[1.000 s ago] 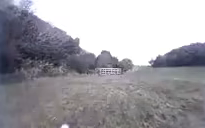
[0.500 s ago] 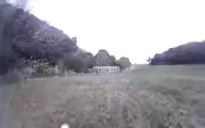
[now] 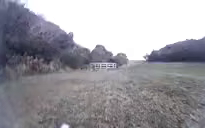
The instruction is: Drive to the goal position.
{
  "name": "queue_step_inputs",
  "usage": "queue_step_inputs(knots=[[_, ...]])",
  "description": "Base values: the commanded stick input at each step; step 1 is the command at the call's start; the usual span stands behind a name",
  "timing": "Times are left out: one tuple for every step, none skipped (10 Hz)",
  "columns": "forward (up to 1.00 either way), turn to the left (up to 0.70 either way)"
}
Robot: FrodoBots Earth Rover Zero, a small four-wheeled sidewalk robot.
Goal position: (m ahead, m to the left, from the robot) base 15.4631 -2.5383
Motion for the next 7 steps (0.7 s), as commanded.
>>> queue_step_inputs(knots=[[0.7,-0.03],[0.7,-0.18],[0.7,-0.18],[0.7,-0.18],[0.7,-0.18],[0.7,-0.18],[0.7,-0.18]])
